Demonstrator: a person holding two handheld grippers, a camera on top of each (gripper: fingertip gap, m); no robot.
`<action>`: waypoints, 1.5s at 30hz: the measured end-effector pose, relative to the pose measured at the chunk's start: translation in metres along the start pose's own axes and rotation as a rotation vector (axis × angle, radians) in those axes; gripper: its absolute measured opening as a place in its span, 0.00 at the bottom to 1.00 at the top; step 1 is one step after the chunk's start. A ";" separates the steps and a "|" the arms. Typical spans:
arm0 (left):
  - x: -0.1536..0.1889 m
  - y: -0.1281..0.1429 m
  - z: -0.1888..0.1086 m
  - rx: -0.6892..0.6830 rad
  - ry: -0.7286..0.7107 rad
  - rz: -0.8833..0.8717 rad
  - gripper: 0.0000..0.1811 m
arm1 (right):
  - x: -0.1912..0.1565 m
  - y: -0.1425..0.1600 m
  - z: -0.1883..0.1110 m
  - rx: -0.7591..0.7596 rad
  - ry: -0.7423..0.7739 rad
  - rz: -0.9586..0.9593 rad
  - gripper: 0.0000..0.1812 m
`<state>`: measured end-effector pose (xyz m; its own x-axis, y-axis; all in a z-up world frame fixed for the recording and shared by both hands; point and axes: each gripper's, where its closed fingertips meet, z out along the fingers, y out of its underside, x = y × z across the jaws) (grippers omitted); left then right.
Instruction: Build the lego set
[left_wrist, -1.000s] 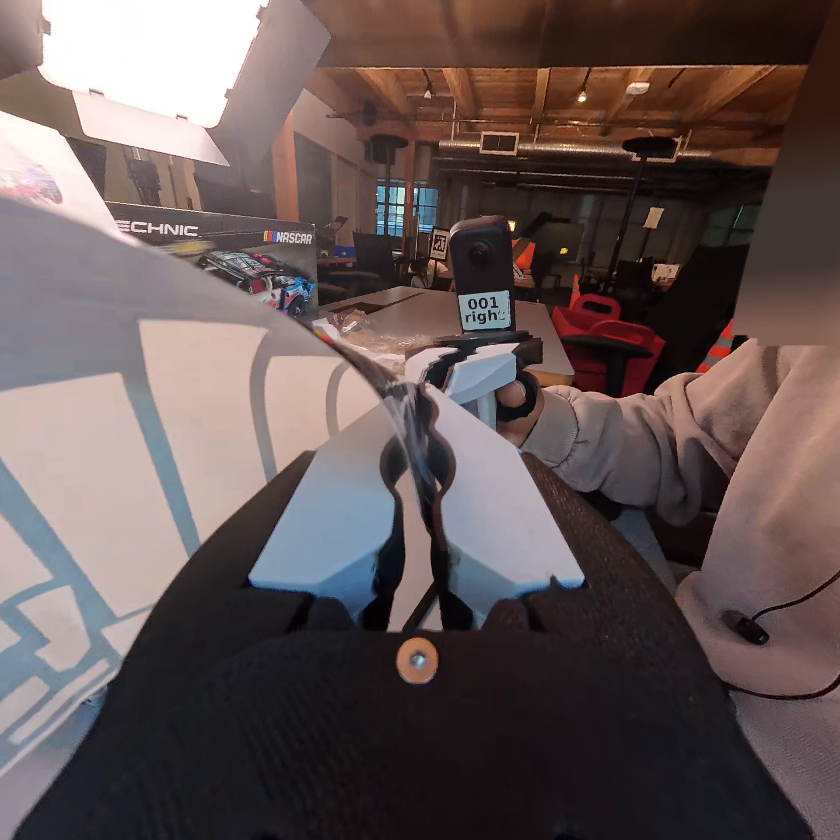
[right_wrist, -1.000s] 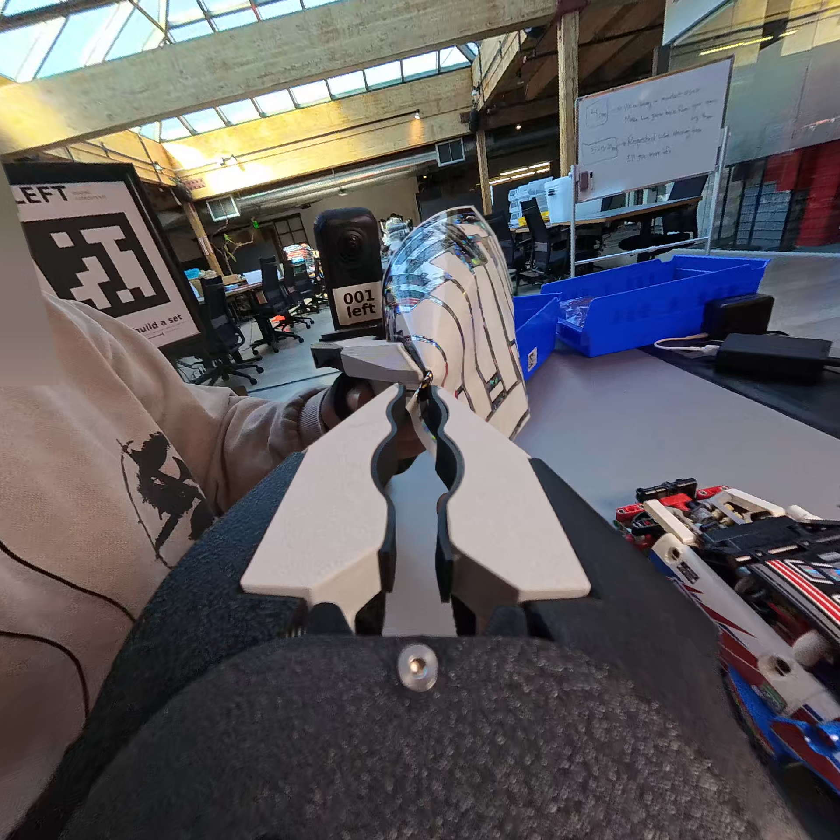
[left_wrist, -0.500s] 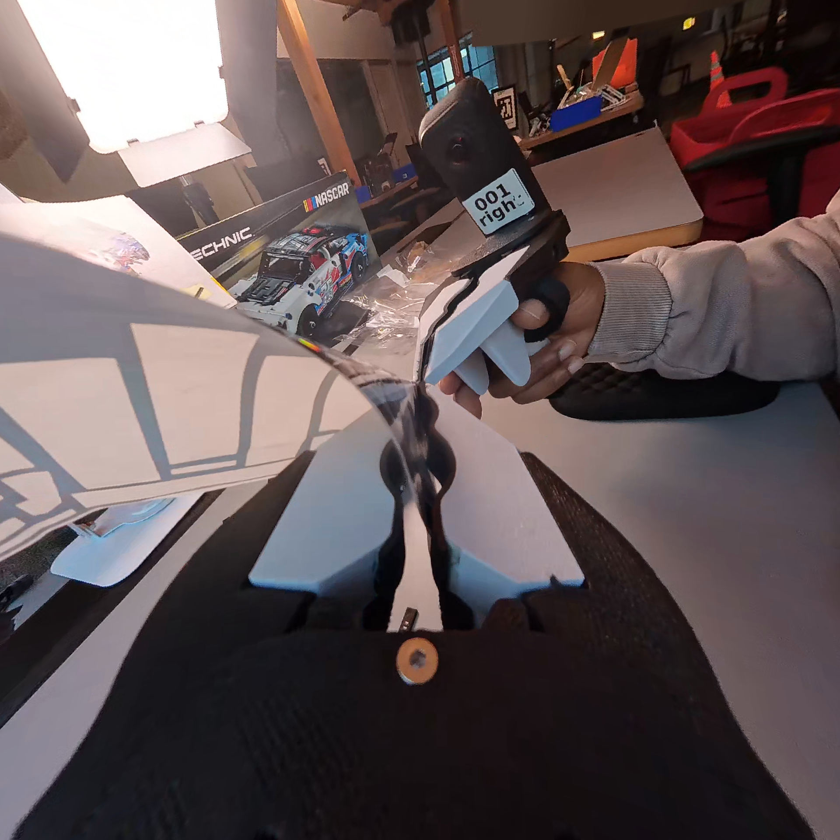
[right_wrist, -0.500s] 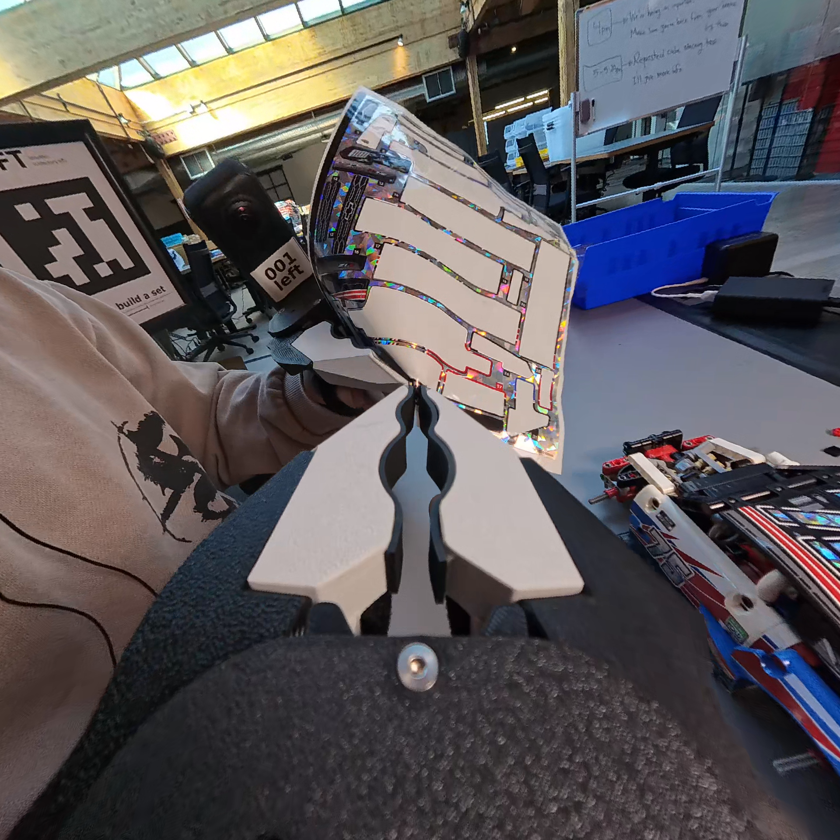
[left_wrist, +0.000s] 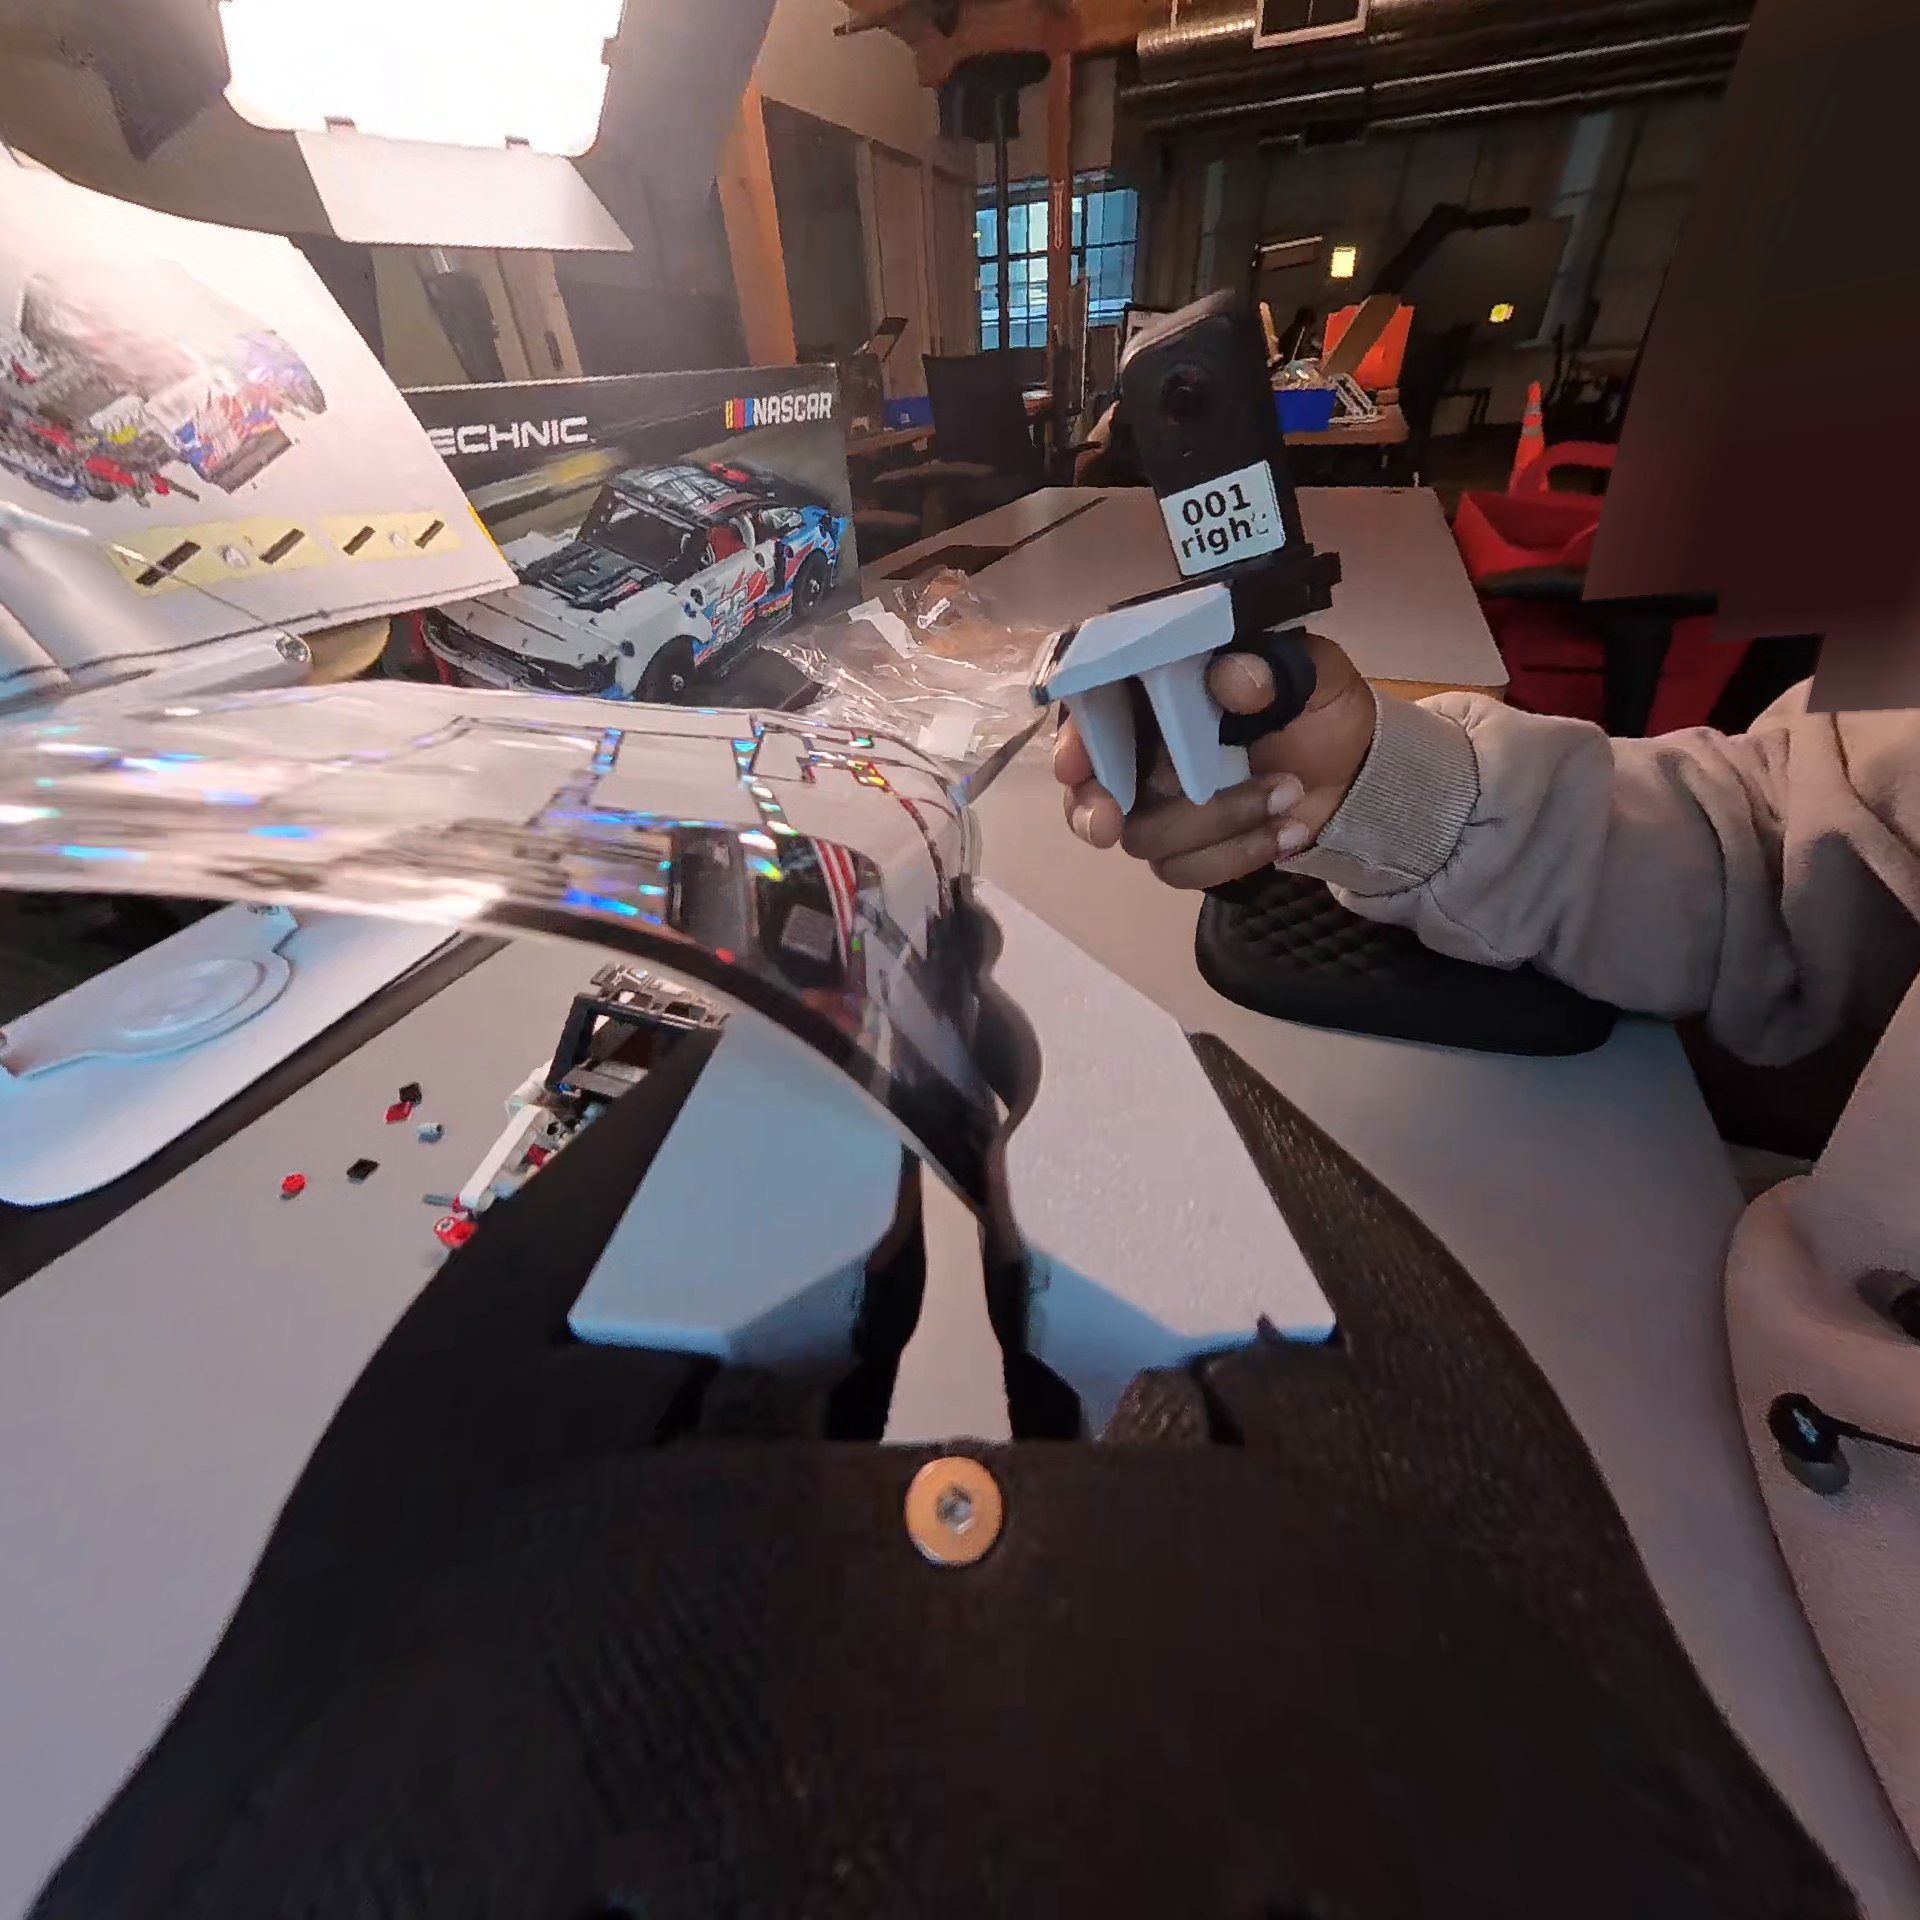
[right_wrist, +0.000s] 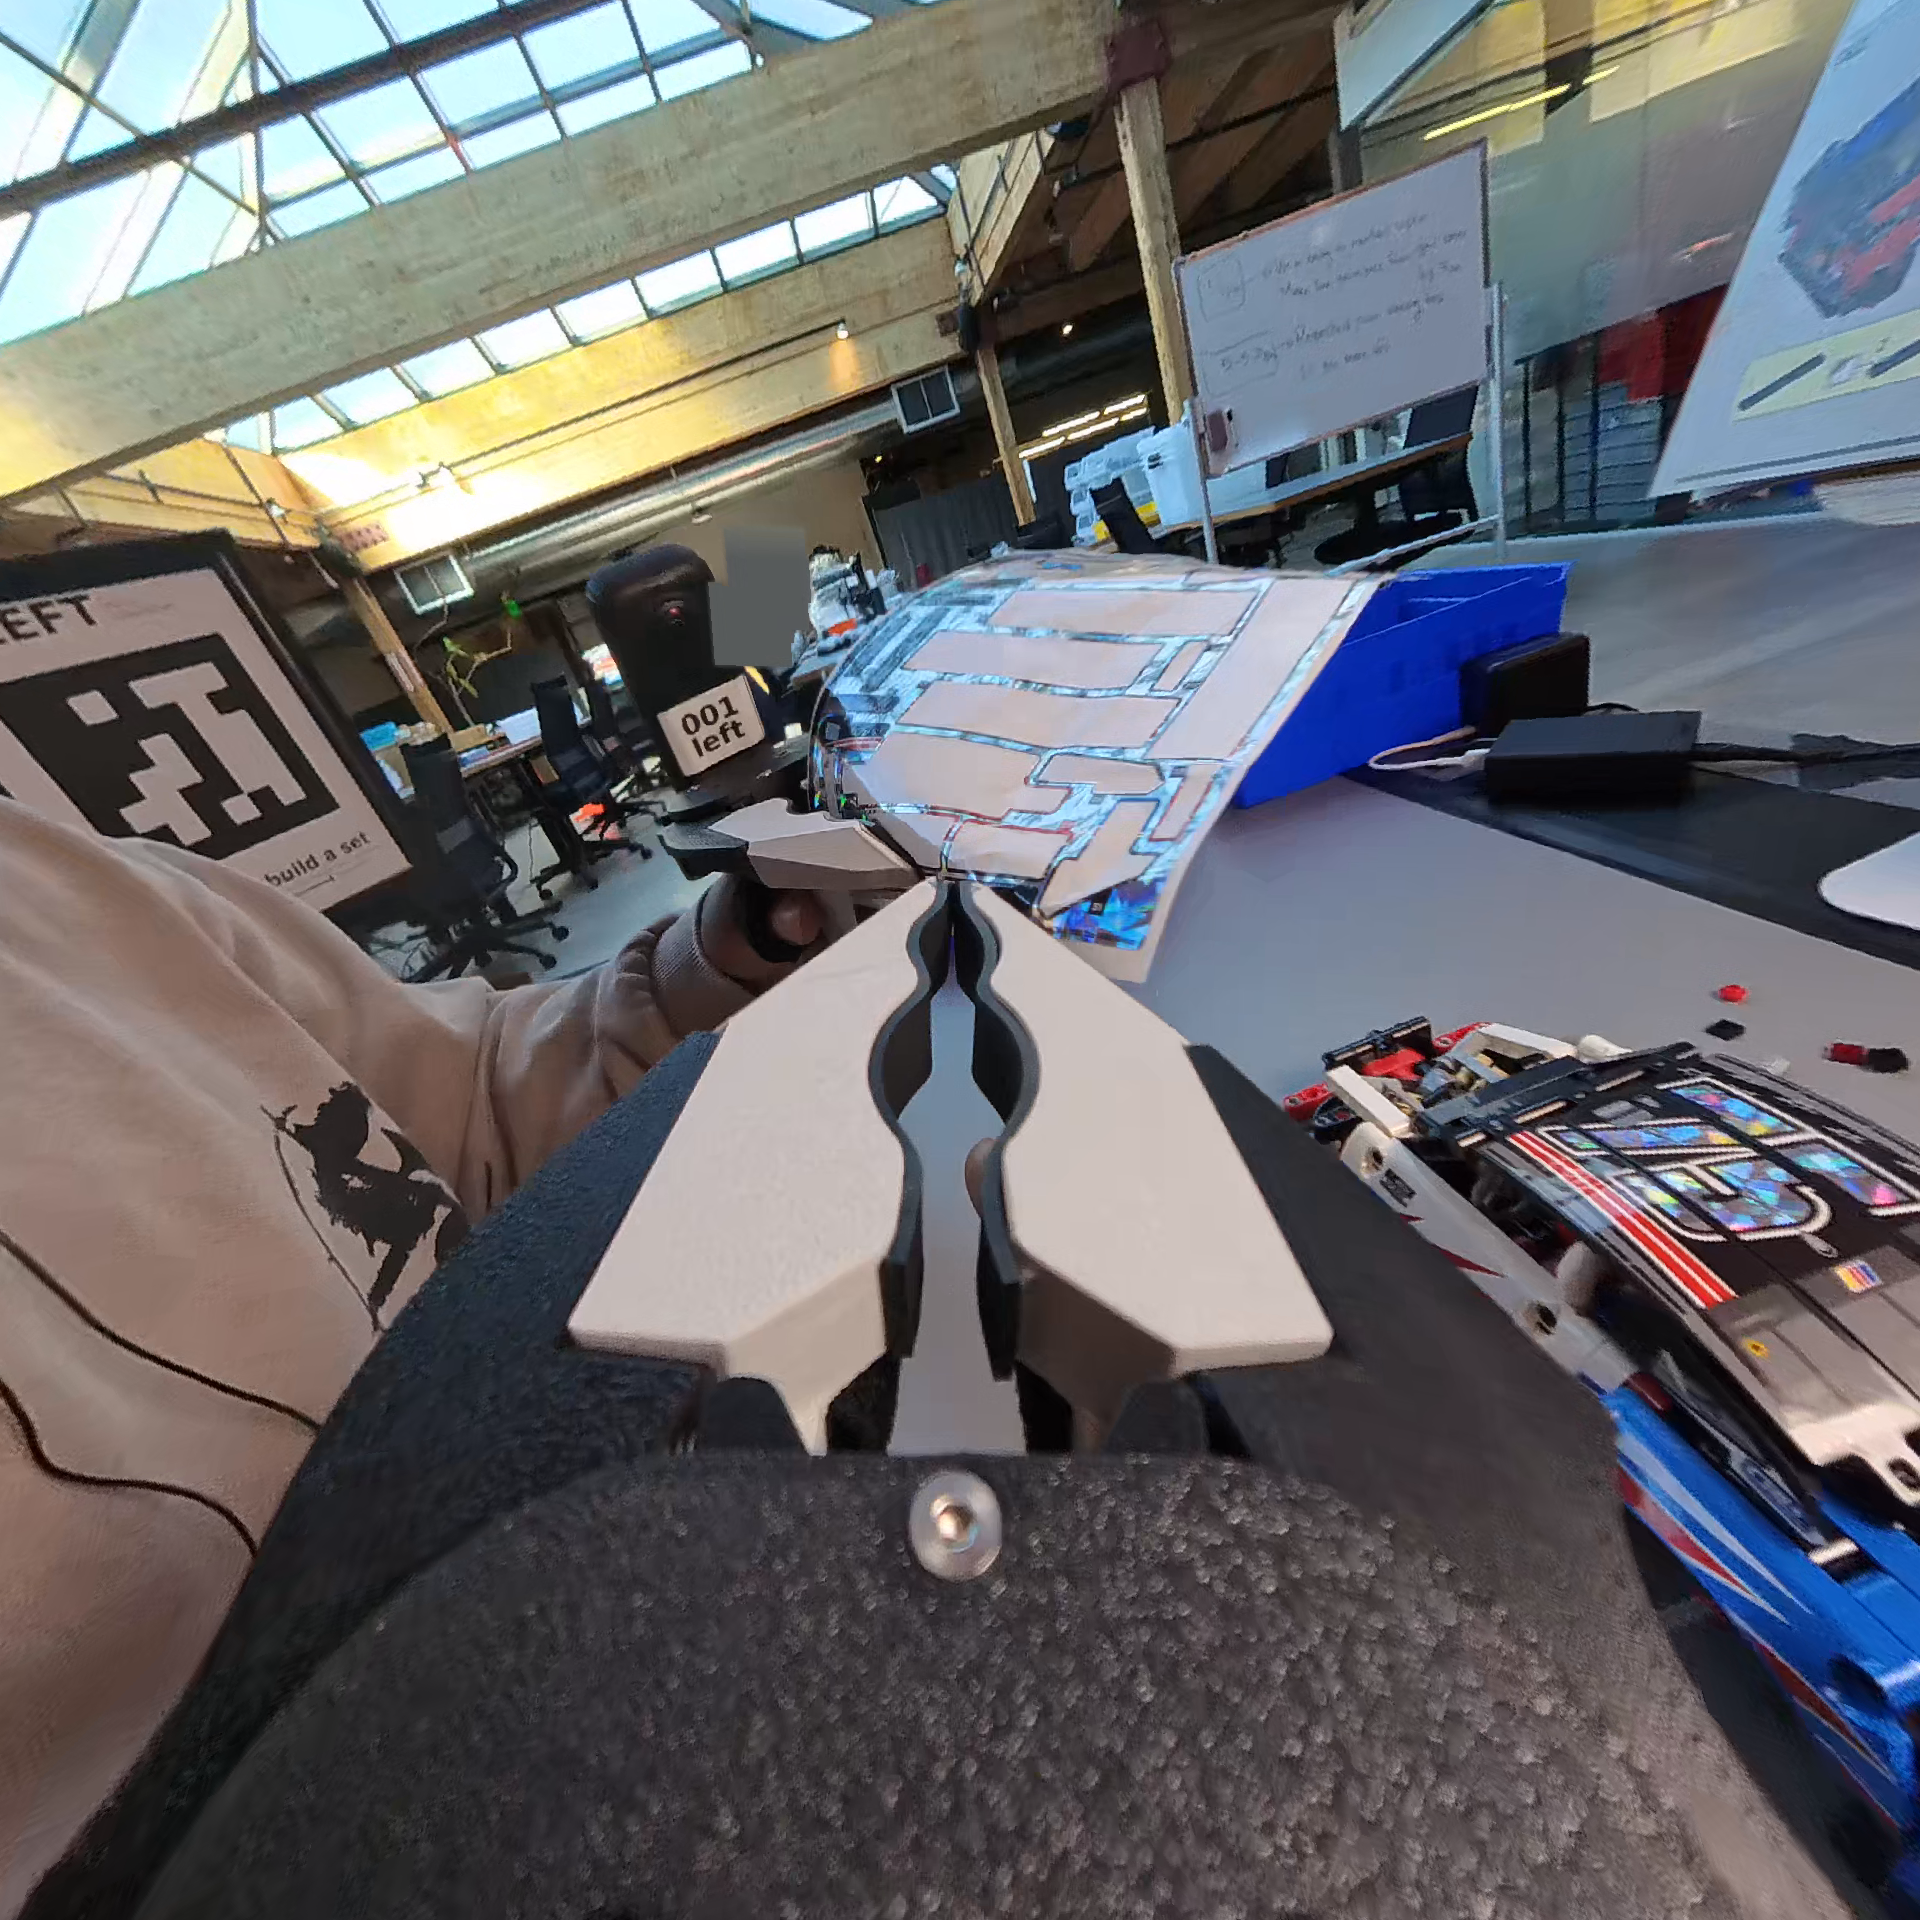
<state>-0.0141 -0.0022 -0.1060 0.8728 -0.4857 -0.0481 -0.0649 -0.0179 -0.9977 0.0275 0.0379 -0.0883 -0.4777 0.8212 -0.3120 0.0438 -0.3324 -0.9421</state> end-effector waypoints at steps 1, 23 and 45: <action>-0.007 0.001 -0.003 -0.016 -0.002 -0.033 0.00 | 0.004 -0.005 -0.005 0.022 0.016 0.004 0.00; -0.233 0.139 -0.089 -0.789 -0.453 -0.859 0.27 | 0.035 -0.001 -0.055 0.075 0.158 0.057 0.00; -0.149 0.047 -0.076 -0.503 -0.577 -0.113 0.33 | 0.018 0.010 -0.041 0.040 0.309 -0.398 0.00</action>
<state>-0.1839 0.0028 -0.1419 0.9921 0.0728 -0.1021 -0.0520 -0.5025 -0.8630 0.0557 0.0682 -0.1086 -0.1678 0.9849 0.0431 -0.1256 0.0220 -0.9918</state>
